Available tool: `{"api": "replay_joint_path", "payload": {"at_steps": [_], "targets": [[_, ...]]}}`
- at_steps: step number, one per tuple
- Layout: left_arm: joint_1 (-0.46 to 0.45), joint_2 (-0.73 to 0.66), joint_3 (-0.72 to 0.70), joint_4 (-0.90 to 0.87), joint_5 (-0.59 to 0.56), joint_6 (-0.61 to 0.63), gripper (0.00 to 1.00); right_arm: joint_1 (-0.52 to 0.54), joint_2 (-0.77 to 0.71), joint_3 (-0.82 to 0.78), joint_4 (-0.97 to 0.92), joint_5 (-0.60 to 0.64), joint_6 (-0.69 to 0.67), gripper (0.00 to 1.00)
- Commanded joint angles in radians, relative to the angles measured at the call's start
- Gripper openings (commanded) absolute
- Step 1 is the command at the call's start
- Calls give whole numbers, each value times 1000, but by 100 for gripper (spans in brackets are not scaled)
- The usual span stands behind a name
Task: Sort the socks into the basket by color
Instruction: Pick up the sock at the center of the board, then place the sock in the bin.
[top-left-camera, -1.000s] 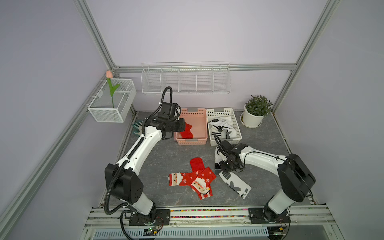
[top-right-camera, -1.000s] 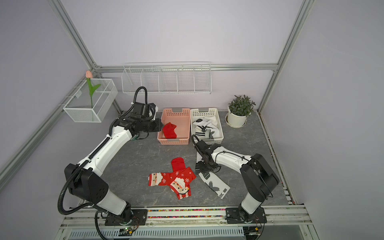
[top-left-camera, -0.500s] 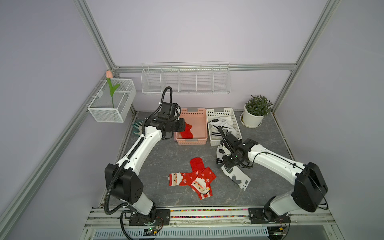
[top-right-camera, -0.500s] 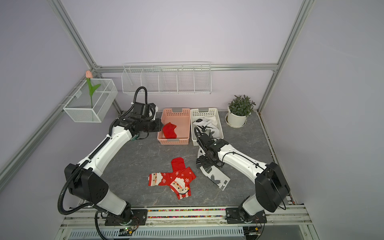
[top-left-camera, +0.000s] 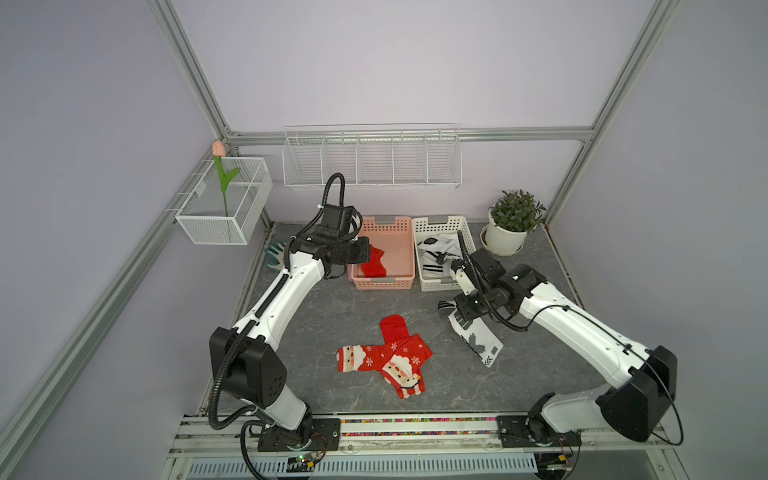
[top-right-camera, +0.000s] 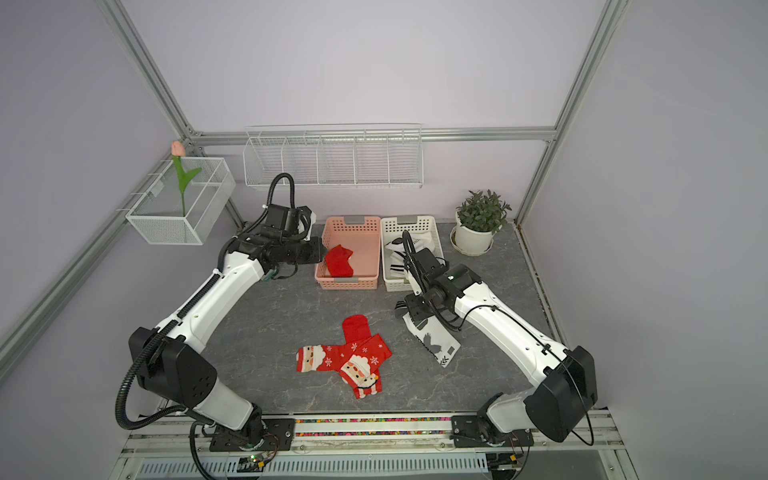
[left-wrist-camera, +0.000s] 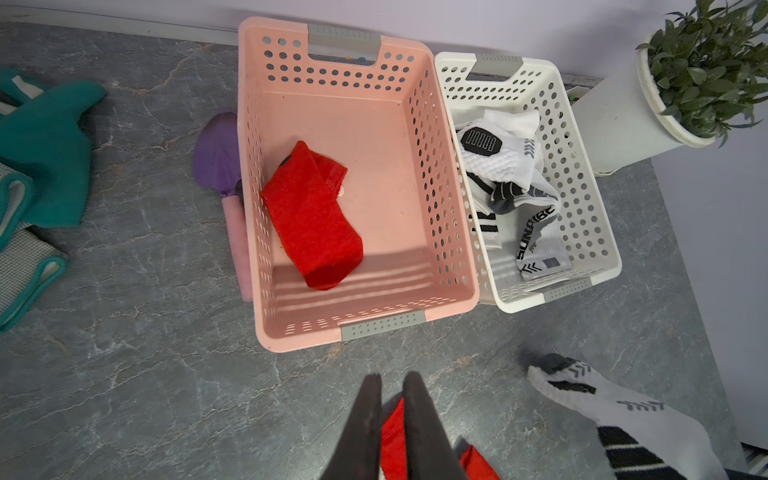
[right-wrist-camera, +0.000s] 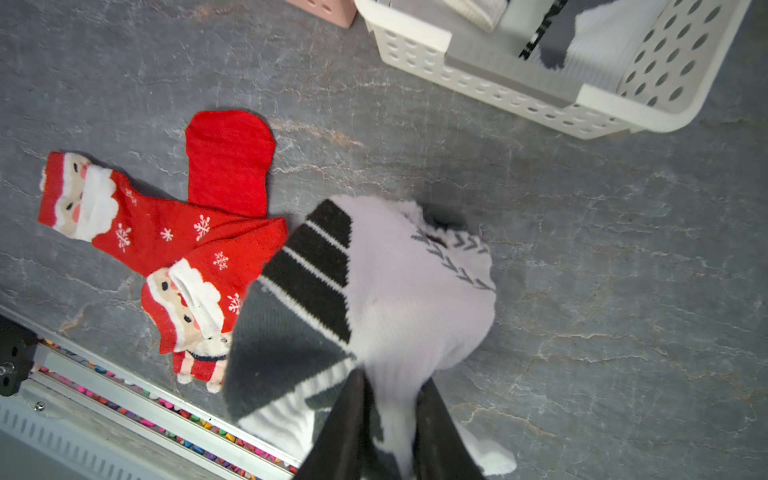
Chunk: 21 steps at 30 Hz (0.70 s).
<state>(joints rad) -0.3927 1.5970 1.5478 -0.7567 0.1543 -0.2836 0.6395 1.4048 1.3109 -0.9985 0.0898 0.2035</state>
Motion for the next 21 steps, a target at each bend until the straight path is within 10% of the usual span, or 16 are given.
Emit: {"api": "replay_joint_path", "payload": {"at_steps": [1, 21], "targets": [[5, -17, -10, -2, -7, -5, 16, -15, 2, 57, -53, 19, -47, 24], [5, -21, -12, -3, -10, -2, 16, -118, 245, 457, -114, 16, -169, 24]]}}
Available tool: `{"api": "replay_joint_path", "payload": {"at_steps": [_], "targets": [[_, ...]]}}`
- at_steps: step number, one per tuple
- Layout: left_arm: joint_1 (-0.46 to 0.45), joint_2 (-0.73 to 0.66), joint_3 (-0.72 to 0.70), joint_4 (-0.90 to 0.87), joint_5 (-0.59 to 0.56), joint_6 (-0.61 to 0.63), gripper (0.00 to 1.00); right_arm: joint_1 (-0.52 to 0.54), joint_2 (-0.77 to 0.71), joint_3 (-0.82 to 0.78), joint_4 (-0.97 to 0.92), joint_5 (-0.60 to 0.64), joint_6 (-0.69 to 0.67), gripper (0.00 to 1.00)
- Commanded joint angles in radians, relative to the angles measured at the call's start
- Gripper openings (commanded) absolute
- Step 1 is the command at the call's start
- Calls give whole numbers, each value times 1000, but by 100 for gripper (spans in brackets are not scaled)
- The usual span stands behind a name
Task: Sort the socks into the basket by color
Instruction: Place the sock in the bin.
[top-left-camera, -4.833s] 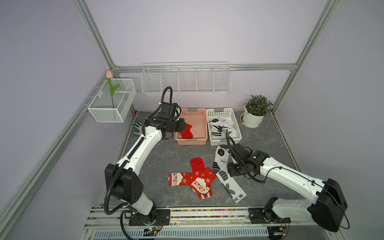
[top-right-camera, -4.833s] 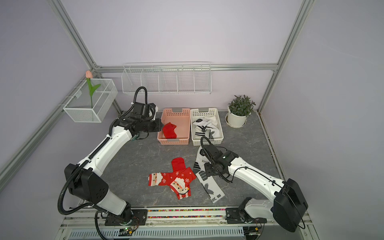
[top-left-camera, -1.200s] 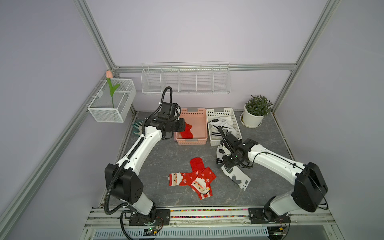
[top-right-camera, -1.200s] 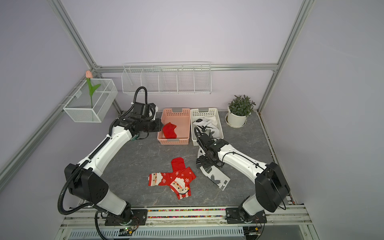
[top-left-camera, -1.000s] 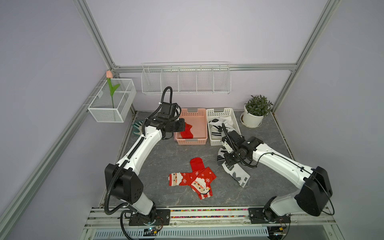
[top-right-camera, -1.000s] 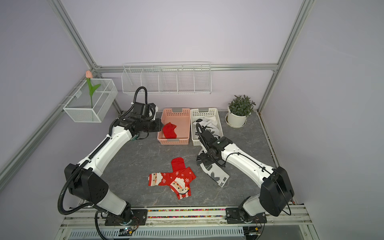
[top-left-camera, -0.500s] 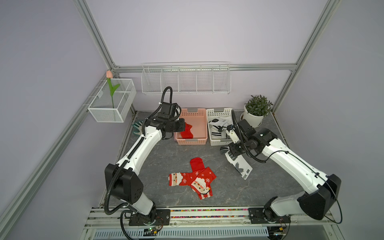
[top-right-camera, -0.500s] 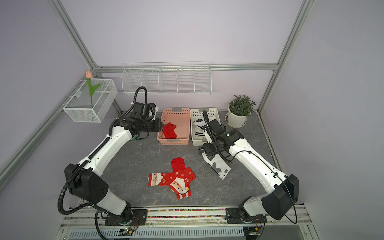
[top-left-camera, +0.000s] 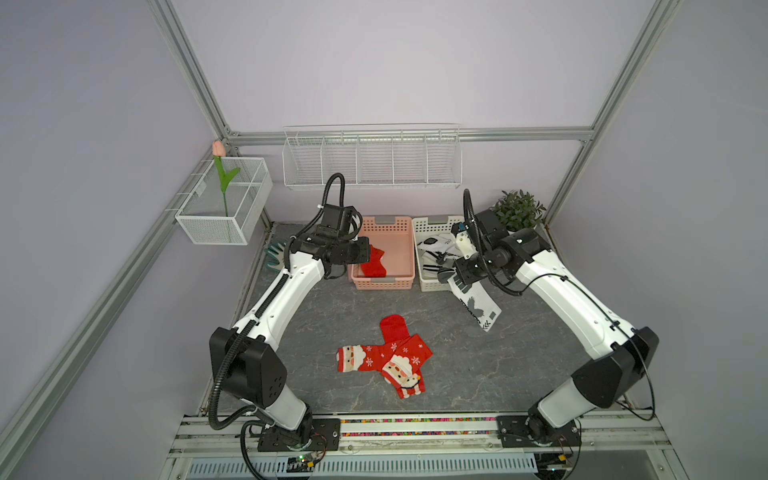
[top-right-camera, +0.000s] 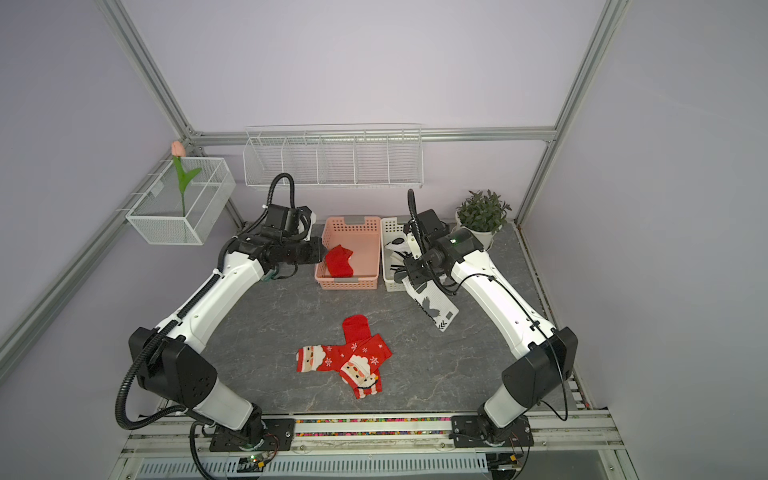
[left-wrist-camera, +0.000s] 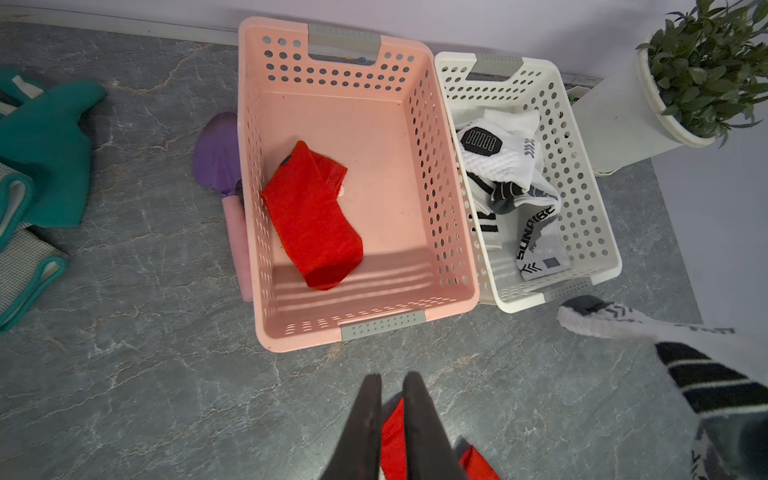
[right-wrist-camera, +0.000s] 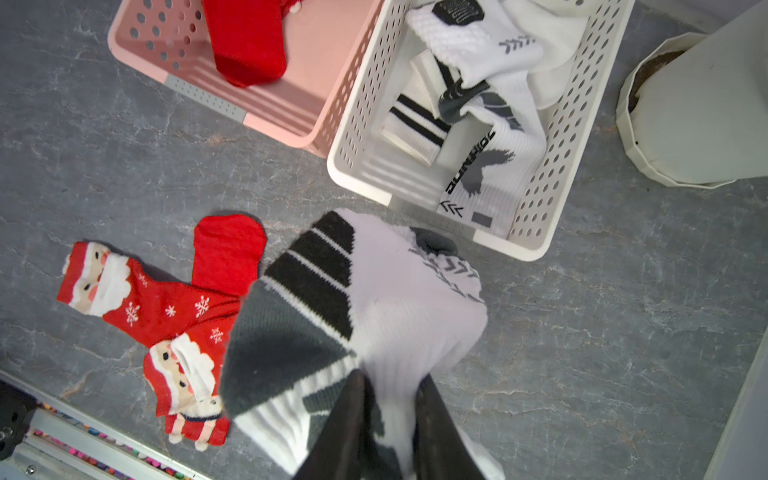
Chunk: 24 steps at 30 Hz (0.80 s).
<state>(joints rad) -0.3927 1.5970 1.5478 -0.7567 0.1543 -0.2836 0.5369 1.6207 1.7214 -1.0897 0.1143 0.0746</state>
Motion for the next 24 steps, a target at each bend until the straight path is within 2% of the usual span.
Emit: {"api": "replay_joint_path", "payload": {"at_steps": [1, 24], "targets": [[5, -21, -12, -3, -9, -3, 16, -21, 43, 66, -23, -11, -44, 24], [5, -18, -11, -4, -15, 2, 16, -105, 434, 528, -118, -93, -122, 23]]}}
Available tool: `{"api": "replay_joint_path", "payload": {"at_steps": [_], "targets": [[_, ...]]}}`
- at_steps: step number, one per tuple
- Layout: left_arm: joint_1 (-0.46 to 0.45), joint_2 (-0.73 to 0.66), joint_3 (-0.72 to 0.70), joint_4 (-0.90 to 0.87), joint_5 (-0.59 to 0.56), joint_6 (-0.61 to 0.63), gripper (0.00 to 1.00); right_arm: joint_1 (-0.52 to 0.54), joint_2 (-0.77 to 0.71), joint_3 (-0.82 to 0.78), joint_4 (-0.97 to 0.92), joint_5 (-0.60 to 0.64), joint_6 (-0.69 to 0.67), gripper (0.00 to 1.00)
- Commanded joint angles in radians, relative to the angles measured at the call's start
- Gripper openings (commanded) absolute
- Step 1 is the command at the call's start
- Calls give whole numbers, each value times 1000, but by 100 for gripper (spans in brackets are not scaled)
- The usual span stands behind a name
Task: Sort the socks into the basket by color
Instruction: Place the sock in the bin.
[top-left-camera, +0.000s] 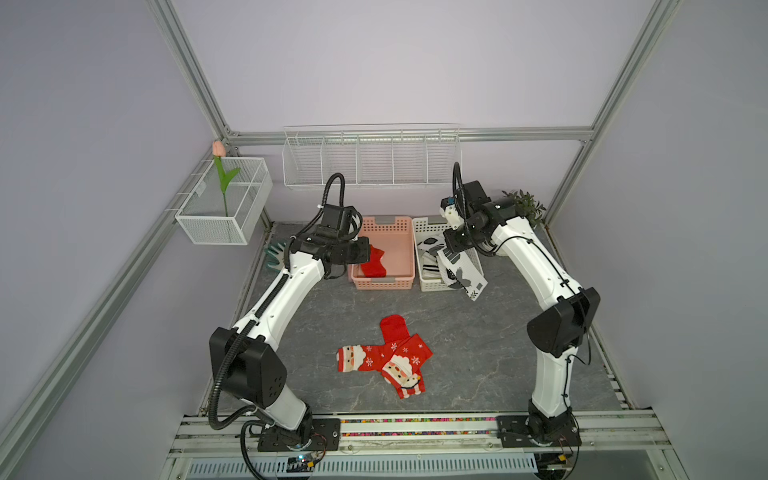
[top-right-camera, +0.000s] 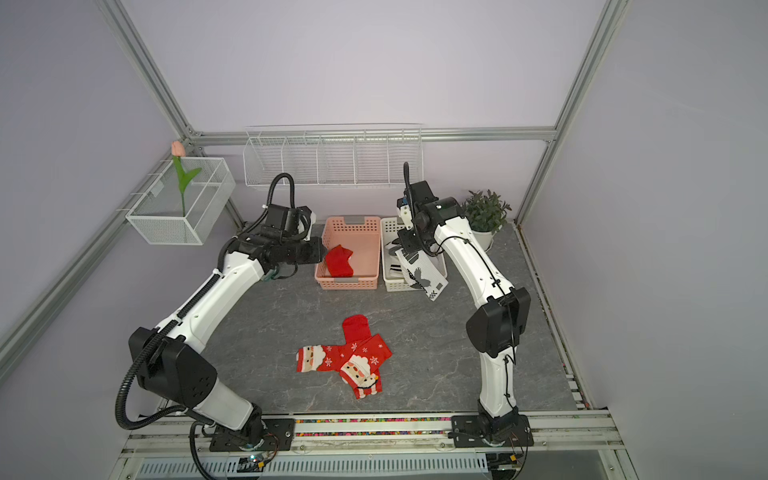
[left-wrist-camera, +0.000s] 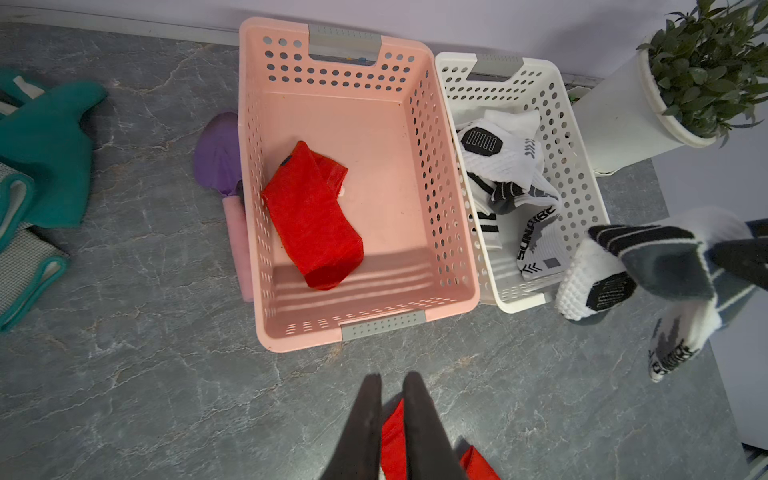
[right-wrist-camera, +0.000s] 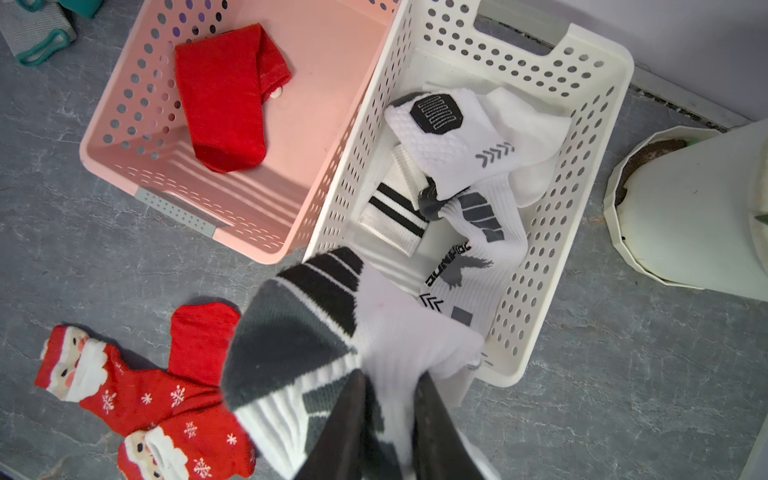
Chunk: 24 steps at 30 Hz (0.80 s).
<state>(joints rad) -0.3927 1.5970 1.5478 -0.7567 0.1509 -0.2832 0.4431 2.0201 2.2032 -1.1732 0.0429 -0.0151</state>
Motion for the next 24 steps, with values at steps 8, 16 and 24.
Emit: {"api": "replay_joint_path", "payload": {"at_steps": [8, 16, 24], "targets": [[6, -10, -11, -4, -9, 1, 16, -32, 175, 185, -35, -39, -59, 23], [5, -4, -12, -6, -14, 2, 16, -33, 307, 337, -37, -41, -78, 24], [5, 6, -12, -8, -14, 2, 16, -35, 409, 458, -55, -12, -106, 24]]}}
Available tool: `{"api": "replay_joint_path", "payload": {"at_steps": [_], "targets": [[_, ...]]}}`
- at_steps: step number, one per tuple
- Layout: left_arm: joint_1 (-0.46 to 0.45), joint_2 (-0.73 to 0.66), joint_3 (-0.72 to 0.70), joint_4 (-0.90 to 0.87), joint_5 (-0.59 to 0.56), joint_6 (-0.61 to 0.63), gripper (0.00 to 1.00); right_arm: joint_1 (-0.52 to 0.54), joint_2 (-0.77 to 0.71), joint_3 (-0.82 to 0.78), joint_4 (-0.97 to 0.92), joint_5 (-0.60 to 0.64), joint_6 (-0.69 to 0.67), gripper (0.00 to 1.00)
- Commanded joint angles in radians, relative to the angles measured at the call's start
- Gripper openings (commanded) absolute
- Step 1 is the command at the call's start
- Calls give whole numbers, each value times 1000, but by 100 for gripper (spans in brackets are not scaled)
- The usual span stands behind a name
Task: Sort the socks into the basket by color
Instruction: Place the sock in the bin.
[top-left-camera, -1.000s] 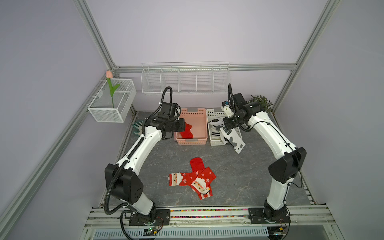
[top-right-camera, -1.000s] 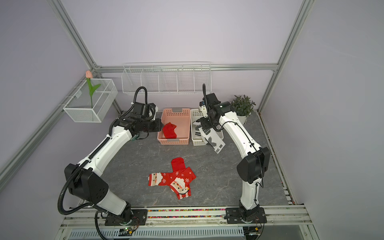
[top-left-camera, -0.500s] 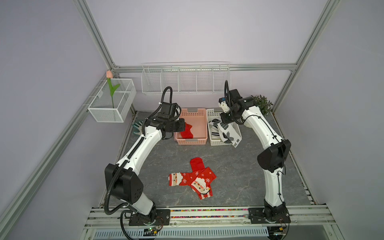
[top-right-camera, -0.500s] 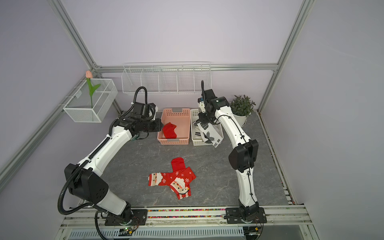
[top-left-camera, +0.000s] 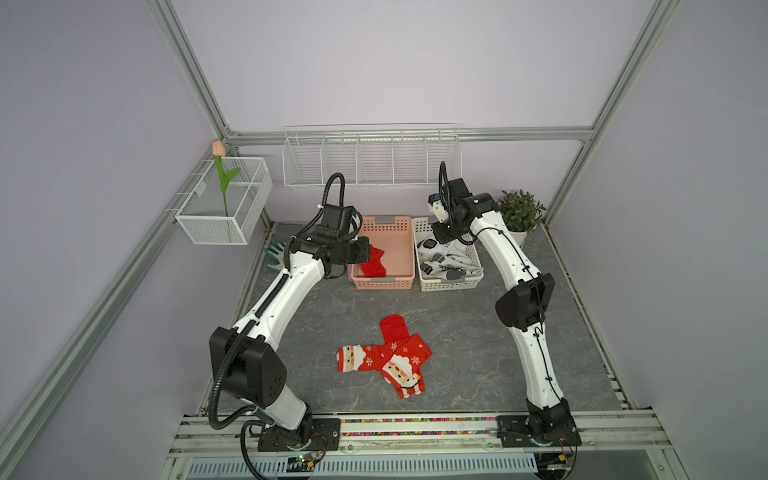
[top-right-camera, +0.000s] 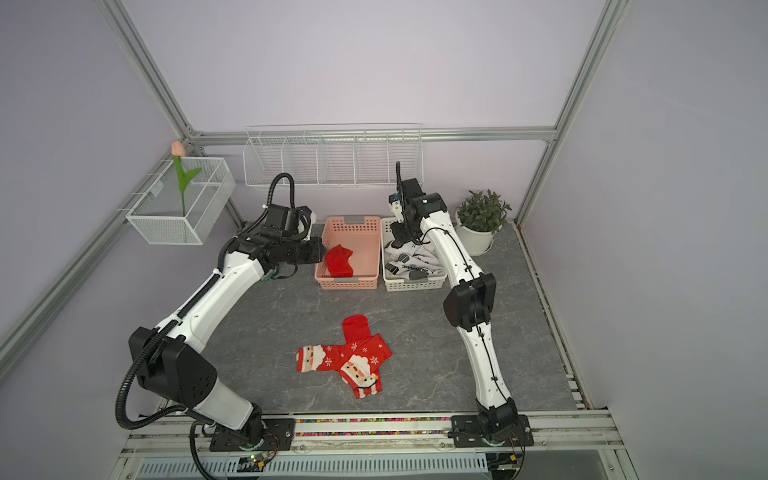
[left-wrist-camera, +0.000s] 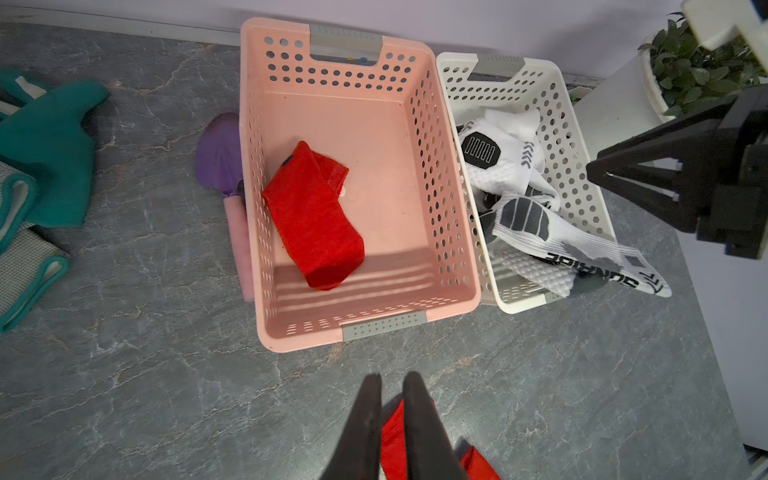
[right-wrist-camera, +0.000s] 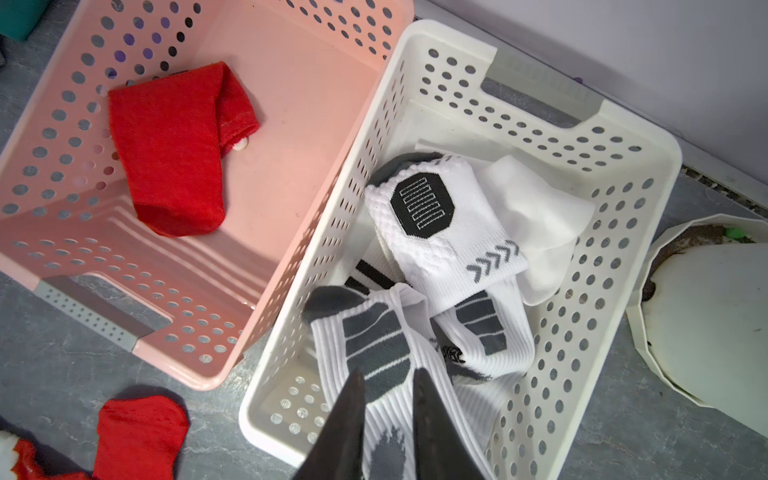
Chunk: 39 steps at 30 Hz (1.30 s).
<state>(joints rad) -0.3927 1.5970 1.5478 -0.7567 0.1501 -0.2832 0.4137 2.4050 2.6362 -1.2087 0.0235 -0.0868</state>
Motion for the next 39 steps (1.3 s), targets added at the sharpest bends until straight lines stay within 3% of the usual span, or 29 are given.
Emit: {"api": "replay_joint_path", "payload": {"at_steps": [1, 9, 19, 24, 30, 39], "targets": [[5, 9, -12, -7, -14, 1, 16, -7, 28, 23, -19, 7, -34, 24], [6, 17, -9, -9, -11, 1, 16, -1, -2, -38, -57, -23, 15, 26], [5, 0, -10, -4, 2, -2, 16, 37, -310, -533, 76, 30, 70, 31], [5, -1, -11, -3, 9, -5, 16, 40, -424, -727, 150, 36, 90, 43], [5, -2, -13, -1, 12, -6, 16, 37, -409, -738, 169, 68, 58, 57], [5, -8, -14, -3, 6, -2, 16, 32, -270, -604, 104, 70, 22, 63]]}}
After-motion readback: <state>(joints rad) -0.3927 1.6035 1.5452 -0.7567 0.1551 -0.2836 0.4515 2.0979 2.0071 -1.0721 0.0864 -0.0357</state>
